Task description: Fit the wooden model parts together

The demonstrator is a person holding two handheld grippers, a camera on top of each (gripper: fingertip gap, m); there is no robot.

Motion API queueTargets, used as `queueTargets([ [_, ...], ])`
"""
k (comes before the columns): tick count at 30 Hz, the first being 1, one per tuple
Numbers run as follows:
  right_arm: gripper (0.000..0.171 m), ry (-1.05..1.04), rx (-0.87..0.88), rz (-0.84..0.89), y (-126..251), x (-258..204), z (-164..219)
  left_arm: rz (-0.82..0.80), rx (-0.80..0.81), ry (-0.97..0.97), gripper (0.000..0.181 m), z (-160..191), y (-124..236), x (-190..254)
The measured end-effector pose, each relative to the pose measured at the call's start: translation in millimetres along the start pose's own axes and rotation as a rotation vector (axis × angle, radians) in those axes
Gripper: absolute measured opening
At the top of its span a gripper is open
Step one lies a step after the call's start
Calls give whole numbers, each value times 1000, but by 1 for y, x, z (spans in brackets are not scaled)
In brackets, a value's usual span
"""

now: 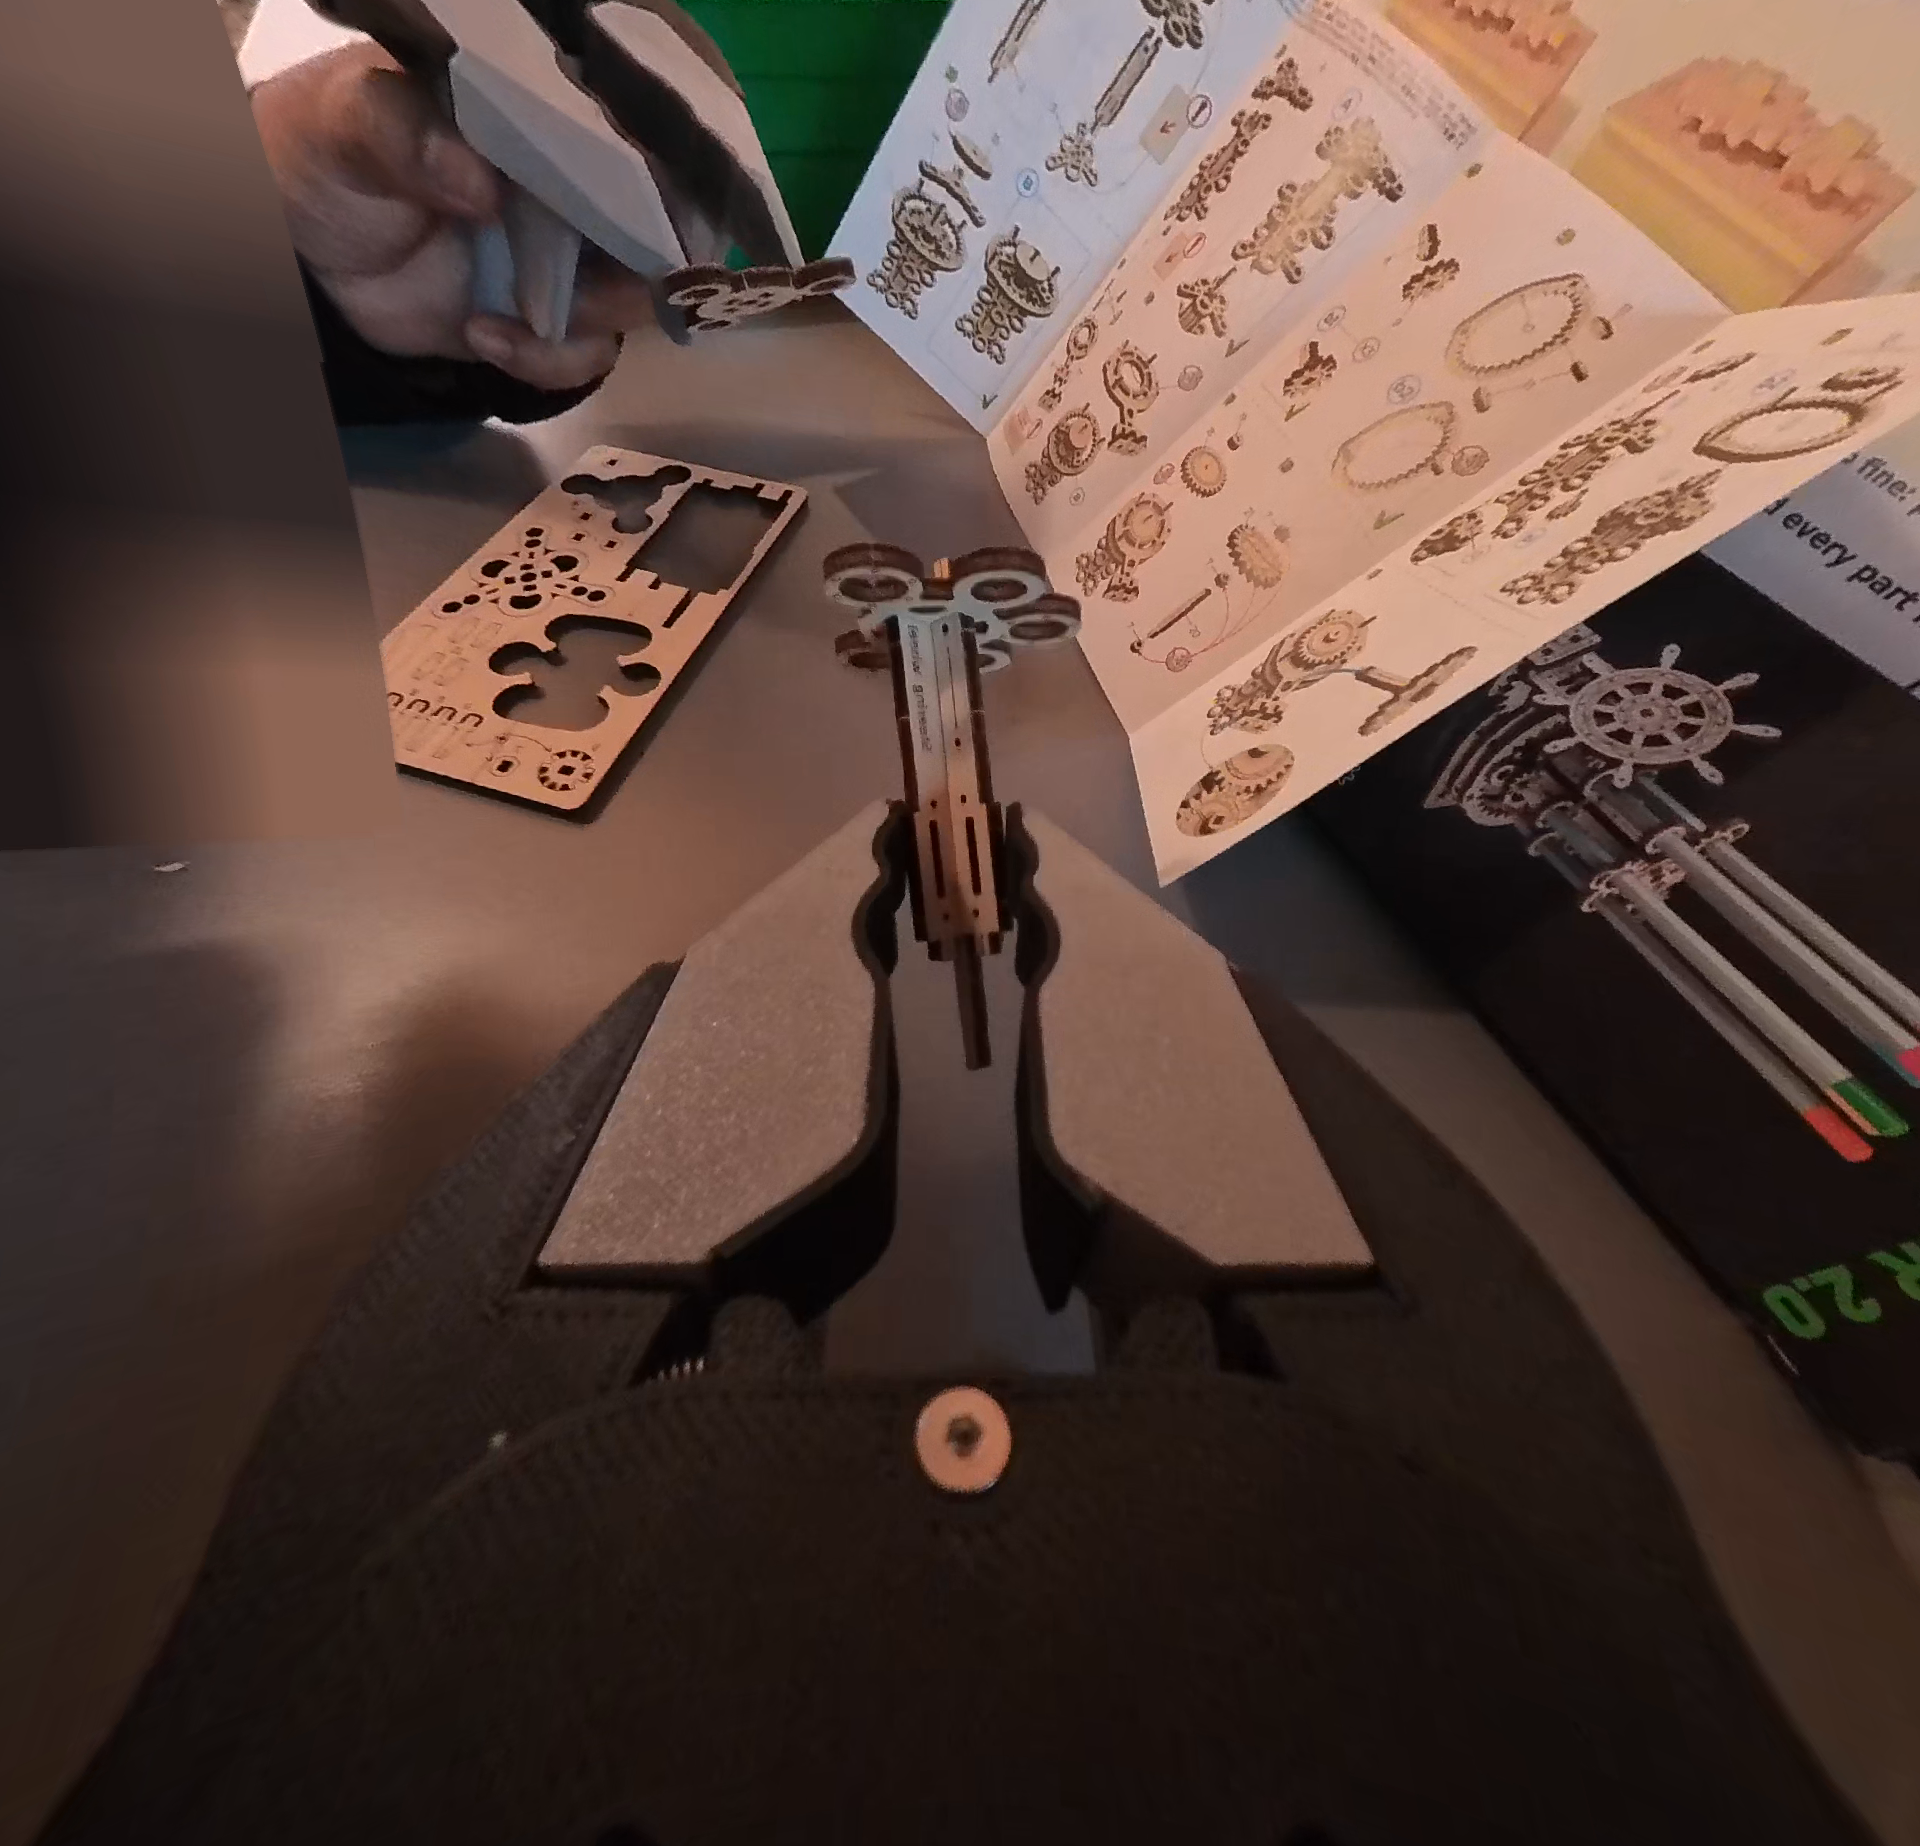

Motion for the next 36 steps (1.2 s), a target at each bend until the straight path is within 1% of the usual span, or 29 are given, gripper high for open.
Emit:
queueTargets([
  [9,15,12,38,-28,0,-9,-5,36,72,-16,22,-8,-1,8],
  [19,15,28,66,-53,-3,-16,-8,87,122,32,21,-11,-3,9],
  [27,15,24,76,-58,-2,-16,-10,96,114,23,21,-11,-6,13],
  [31,15,50,67,-98,-5,-18,-7,80,100,19,21,-11,-7,12],
  [36,15,41,123,-153,-3,-19,-10,132,118,-23,22,-21,-17,33],
])
Point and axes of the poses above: each gripper's, where its closed fingertips meet, y back along the fingers, z out of its underside, x = y × z across the jaws, the point moved 7 cm from there along y, back along the fingers, and after that the axes turned 6 degrees about -y, right-handed, at the moved point
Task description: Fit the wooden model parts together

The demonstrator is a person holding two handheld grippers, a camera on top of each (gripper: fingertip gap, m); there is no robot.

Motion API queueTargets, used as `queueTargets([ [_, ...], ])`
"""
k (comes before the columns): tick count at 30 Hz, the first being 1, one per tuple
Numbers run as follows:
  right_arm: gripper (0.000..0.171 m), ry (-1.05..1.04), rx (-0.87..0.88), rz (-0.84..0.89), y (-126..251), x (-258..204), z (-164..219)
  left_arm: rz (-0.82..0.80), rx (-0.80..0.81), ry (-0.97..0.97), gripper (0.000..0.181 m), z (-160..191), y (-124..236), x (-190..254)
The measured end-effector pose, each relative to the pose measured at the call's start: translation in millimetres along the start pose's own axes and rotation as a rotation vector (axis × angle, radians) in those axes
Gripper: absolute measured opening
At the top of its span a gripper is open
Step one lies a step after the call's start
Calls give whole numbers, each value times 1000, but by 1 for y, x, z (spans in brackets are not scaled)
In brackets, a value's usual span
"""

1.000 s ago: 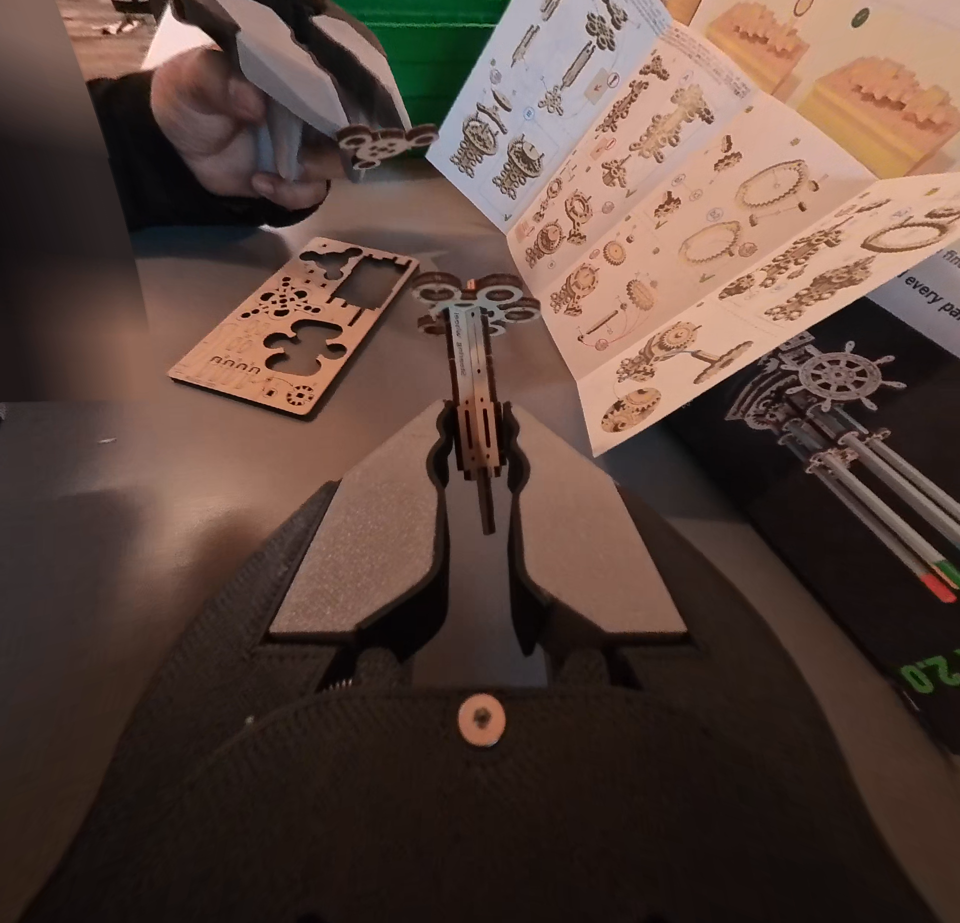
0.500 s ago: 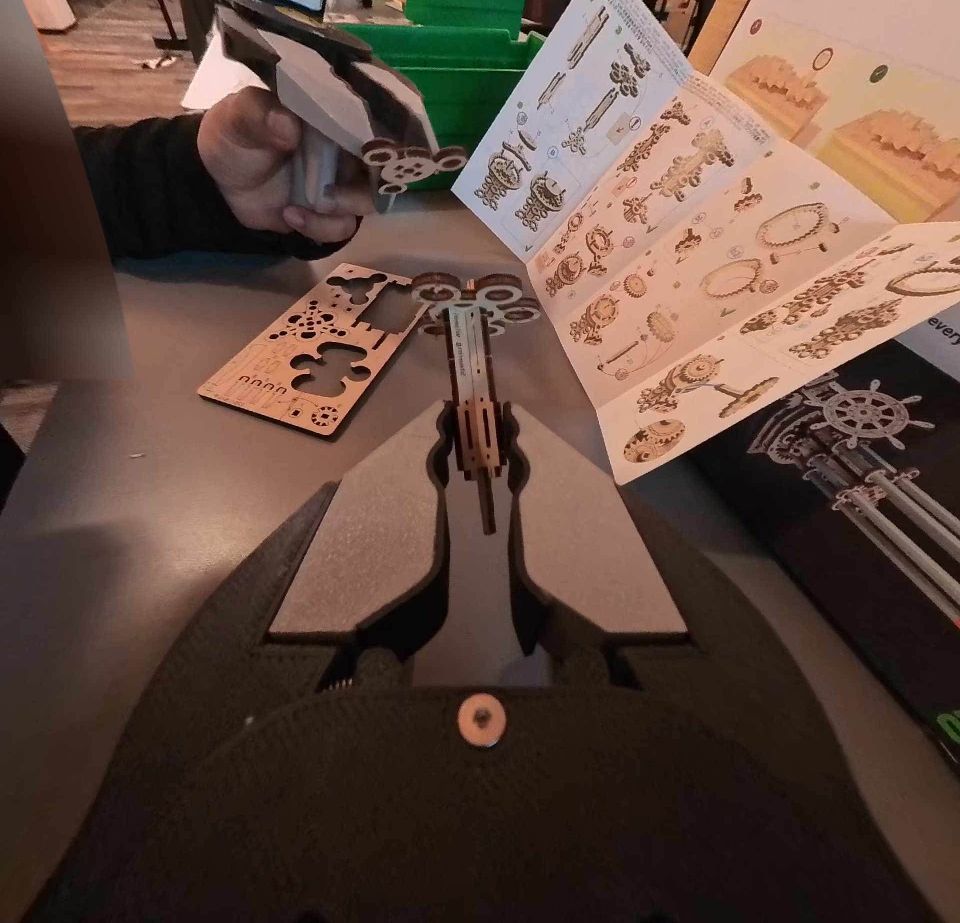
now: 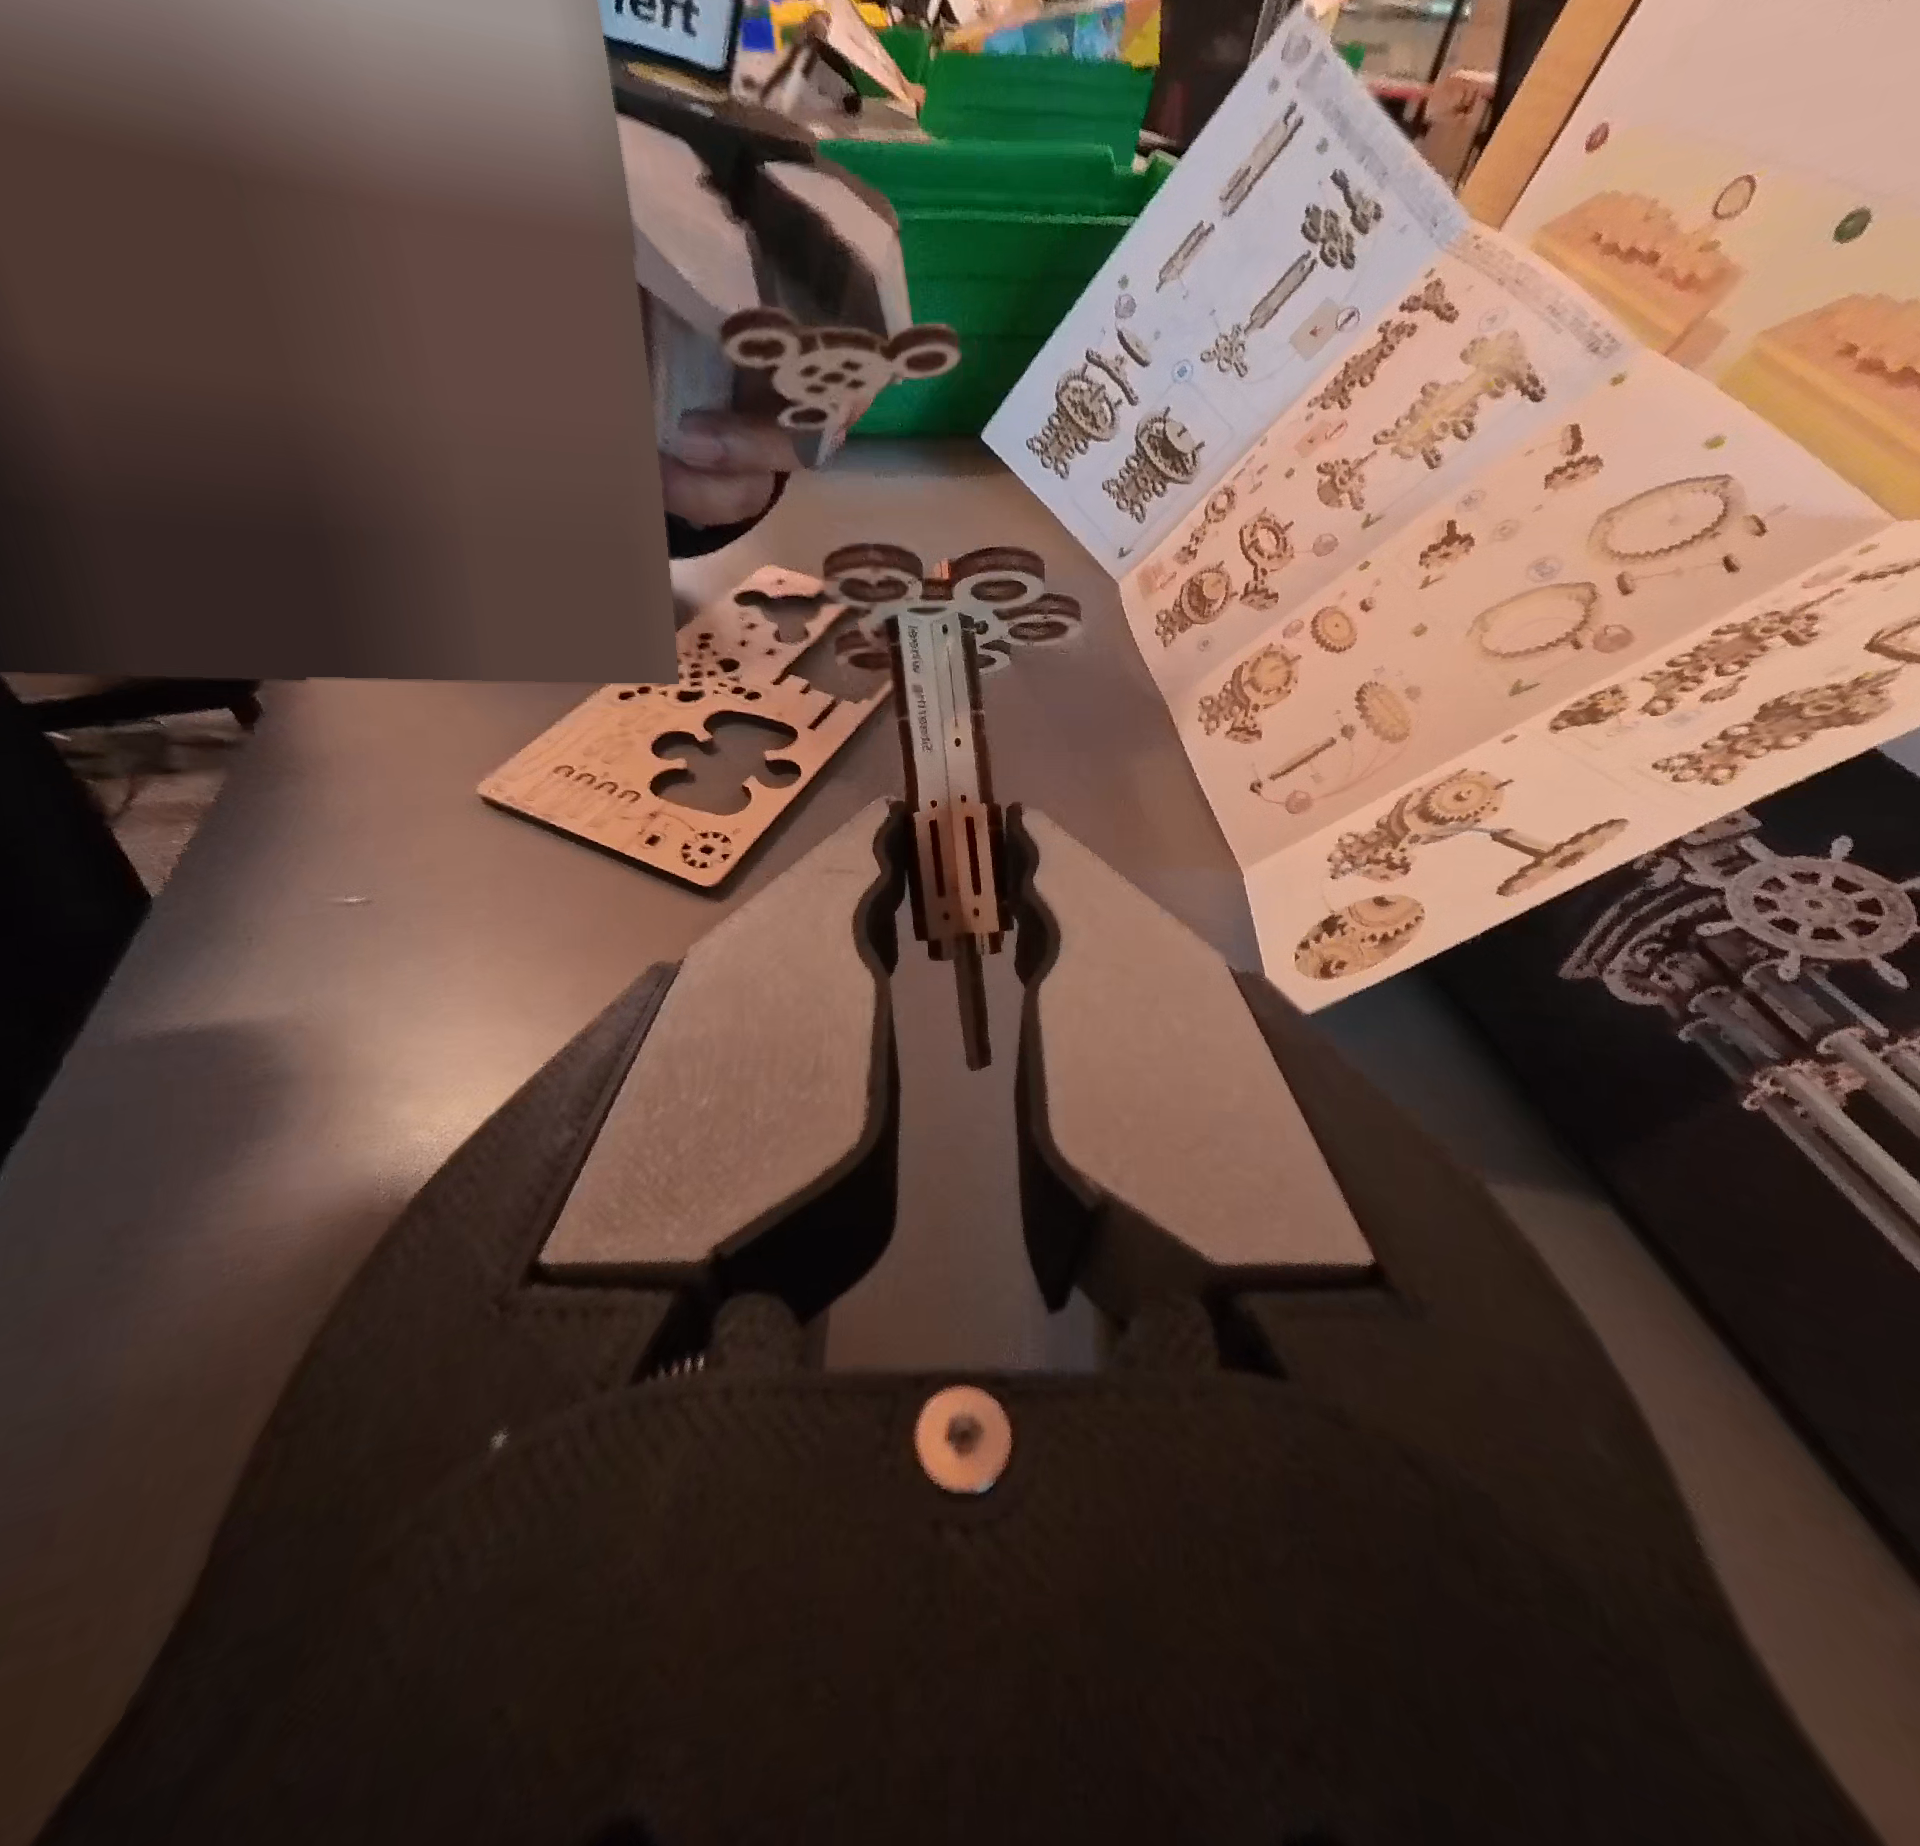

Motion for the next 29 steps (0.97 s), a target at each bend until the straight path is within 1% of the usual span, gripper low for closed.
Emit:
queueTargets([
  [5,15,62,52,1,4,-9,-9,11,-36,-98,22,-2,-12,20],
  [14,15,139,83,-64,-2,-33,-16,57,10,-102,22,-5,-16,29],
  [19,15,145,91,-78,-3,-35,-16,79,22,-135,21,-7,-17,35],
  [26,14,148,110,-93,-4,-36,-16,62,37,-172,21,-10,-14,37],
  [29,14,159,110,-89,-5,-36,-16,50,22,-216,21,-10,-15,40],
])
Point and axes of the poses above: each gripper's, where its closed fingertips meet, y back along the fingers, z out of its underside, x = y × z across the jaws, the point moved 7 cm from there along y, back along the fingers, and after that the axes turned 6 degrees about -y, right-handed, at the moved point
